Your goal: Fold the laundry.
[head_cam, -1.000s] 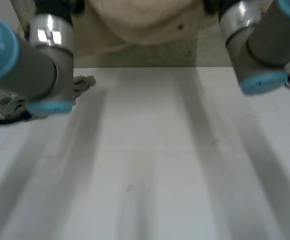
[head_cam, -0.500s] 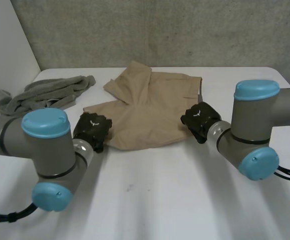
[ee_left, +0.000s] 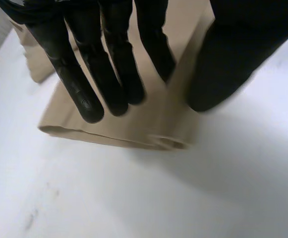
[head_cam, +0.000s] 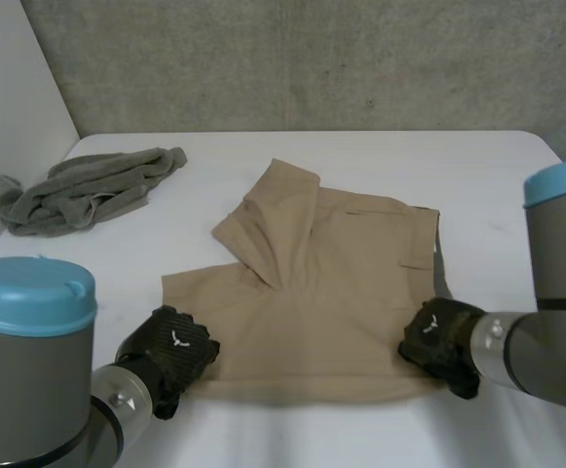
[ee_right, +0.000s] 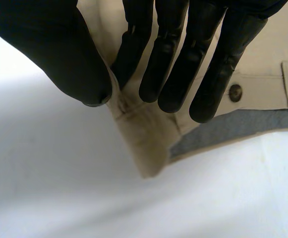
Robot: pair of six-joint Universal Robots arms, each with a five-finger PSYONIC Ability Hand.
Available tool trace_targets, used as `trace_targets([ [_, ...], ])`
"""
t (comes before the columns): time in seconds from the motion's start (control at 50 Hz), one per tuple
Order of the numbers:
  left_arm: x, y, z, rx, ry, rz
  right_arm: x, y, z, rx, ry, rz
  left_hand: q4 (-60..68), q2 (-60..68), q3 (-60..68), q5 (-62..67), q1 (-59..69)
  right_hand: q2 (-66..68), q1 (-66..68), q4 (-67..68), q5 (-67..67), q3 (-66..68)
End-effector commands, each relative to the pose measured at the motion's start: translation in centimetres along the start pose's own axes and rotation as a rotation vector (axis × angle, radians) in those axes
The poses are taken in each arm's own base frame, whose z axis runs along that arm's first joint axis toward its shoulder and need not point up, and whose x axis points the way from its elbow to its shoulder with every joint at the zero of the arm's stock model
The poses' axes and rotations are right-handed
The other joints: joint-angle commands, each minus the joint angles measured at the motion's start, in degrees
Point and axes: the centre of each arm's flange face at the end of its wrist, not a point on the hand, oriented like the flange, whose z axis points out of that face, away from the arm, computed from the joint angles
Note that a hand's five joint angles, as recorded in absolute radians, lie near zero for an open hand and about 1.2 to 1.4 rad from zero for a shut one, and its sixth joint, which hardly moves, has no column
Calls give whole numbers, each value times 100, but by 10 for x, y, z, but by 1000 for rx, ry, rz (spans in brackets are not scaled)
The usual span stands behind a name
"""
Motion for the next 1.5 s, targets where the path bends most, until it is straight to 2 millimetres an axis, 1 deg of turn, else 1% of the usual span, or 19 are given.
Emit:
trace_targets([
  [0.02, -19, -23, -8, 118, -44, -9, 3, 14, -8, -13, 23, 23, -4413, -4307, -4417, -4511, -4490, 1228, 2337, 1169, 1321, 1216],
  [0.1, -45, -43, 1, 216, -115, -37, 4, 13, -6, 7, 39, 20, -4413, -4307, -4417, -4512, -4490, 1228, 2337, 1169, 1321, 1216],
  [0.18, -70, -64, 25, 341, -166, -49, 3, 13, -4, 17, 47, 21, -4078, -3972, -4082, -4177, -4155, 1228, 2337, 1169, 1321, 1216],
  [0.26, -88, -74, 75, 439, -133, -88, 2, 14, -2, 27, 51, 31, -3137, -3032, -3141, -3236, -3214, 1228, 2337, 1169, 1321, 1216],
  [0.32, -96, -71, 101, 444, -101, -134, 1, 13, 0, 44, 49, 32, -2783, -2677, -2786, -2881, -2859, 1228, 2337, 1169, 1321, 1216],
  [0.34, -99, -68, 119, 441, -87, -158, 0, 13, 0, 46, 48, 31, -2565, -2459, -2568, -2663, -2642, 1228, 2337, 1169, 1321, 1216],
  [0.4, -102, -64, 142, 445, -67, -176, -2, 14, 2, 56, 50, 30, -2294, -2188, -2298, -2393, -2371, 1228, 2337, 1169, 1321, 1216],
  [0.42, -102, -62, 158, 452, -52, -172, -2, 14, 2, 57, 51, 30, -2243, -2138, -2247, -2342, -2320, 1228, 2337, 1169, 1321, 1216],
  [0.56, -92, -48, 195, 450, -8, -170, -6, 18, 6, 58, 57, 33, -1789, -1684, -1793, -1888, -1866, 1228, 2337, 1169, 1321, 1216],
  [0.74, -86, -39, 222, 464, -19, -165, -11, 22, 8, 53, 52, 37, -1336, -1230, -1340, -1435, -1413, 1228, 2337, 1169, 1321, 1216],
  [0.84, -86, -35, 236, 461, -32, -167, -15, 24, 9, 50, 46, 36, 257, 363, 253, 158, 180, 1228, 2337, 1169, 1321, 1216],
  [0.94, -90, -32, 237, 430, -80, -174, -16, 26, 9, 45, 43, 41, 2279, 2385, 2275, 2180, 2202, 1228, 2337, 1169, 1321, 1216],
  [1.02, -97, -27, 230, 346, -189, -125, -16, 26, 9, 45, 43, 40, 2297, 2402, 2293, 2198, 2220, 1228, 2337, 1169, 1321, 1216],
  [1.12, -100, -24, 207, 227, -300, 2, -15, 25, 10, 54, 56, 37, 2297, 2402, 2293, 2198, 2220, 1228, 2337, 1169, 1321, 1216],
  [1.32, -78, -22, 188, 146, -316, 36, -8, 20, 12, 85, 92, 101, 2297, 2402, 2293, 2198, 2220, 1228, 2337, 1169, 1321, 1216],
  [1.4, -71, -23, 187, 142, -304, 40, -7, 19, 12, 92, 98, 114, 49, 155, 46, -49, -28, 1228, 2337, 1169, 1321, 1216],
  [1.42, -68, -23, 186, 141, -297, 41, -6, 19, 13, 95, 103, 116, -1154, -1048, -1158, -1253, -1231, 1228, 2337, 1169, 1321, 1216],
  [1.46, -66, -23, 183, 136, -294, 35, -4, 19, 13, 103, 116, 125, -2539, -2434, -2543, -2638, -2616, 1228, 2337, 1169, 1321, 1216],
  [1.5, -75, -30, 168, 149, -323, 1, -2, 18, 14, 108, 126, 130, -3116, -3010, -3119, -3214, -3193, 1228, 2337, 1169, 1321, 1216],
])
